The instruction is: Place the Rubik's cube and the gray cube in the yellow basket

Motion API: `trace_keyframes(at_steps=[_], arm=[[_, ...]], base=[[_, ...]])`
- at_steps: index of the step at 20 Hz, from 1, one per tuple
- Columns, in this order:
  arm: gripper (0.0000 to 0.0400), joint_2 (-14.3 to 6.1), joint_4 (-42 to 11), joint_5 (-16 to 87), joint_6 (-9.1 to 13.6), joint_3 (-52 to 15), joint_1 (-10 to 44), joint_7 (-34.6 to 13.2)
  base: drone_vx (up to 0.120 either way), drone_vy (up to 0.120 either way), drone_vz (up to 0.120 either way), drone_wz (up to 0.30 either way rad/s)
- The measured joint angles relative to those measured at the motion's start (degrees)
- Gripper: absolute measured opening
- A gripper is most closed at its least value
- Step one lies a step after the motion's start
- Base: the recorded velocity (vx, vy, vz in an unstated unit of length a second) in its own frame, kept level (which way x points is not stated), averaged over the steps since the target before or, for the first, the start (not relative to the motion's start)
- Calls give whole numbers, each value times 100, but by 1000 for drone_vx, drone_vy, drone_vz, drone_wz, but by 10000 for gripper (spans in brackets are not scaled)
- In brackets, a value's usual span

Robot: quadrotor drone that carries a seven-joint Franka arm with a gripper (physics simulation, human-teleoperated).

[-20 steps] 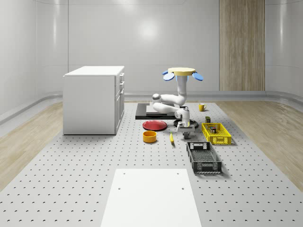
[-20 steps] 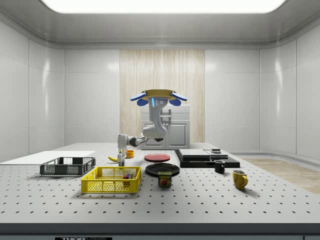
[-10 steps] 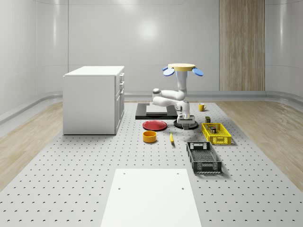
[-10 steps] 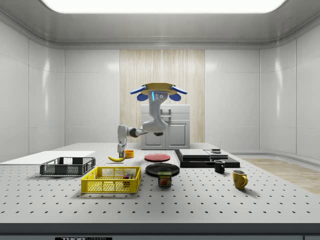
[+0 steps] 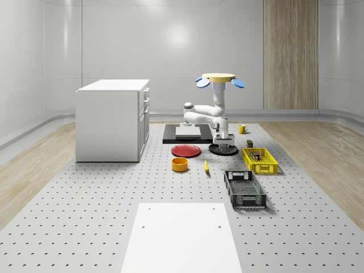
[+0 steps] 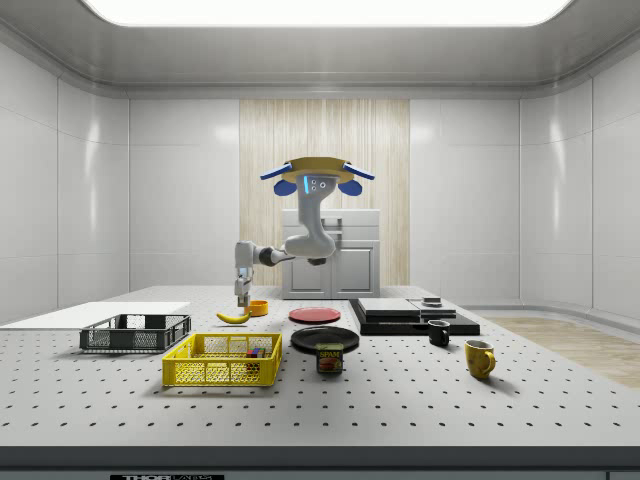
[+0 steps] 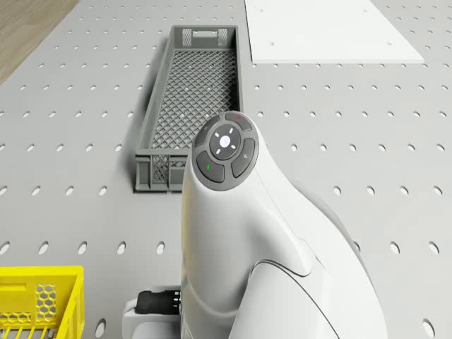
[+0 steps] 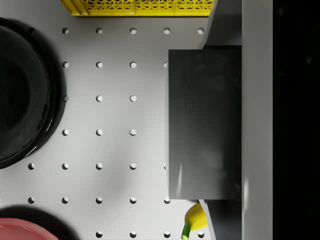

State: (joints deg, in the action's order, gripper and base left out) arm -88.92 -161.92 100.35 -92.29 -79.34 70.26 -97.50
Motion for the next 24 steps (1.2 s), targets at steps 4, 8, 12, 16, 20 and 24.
trace_keyframes(at_steps=[4,8,12,16,20,24], arm=[[250,-18,-1,-15,-14,-10,3,-3],[250,-34,0,-24,-28,-15,6,-5],[250,-50,0,-32,-42,-17,9,-7],[250,-64,0,-38,-56,-19,11,-9],[250,-78,1,-43,-68,-21,14,-11],[250,-90,1,-48,-79,-22,16,-13]], base=[[0,120,0,0],[0,120,0,0],[0,120,0,0],[0,120,0,0],[0,120,0,0],[0,120,0,0]])
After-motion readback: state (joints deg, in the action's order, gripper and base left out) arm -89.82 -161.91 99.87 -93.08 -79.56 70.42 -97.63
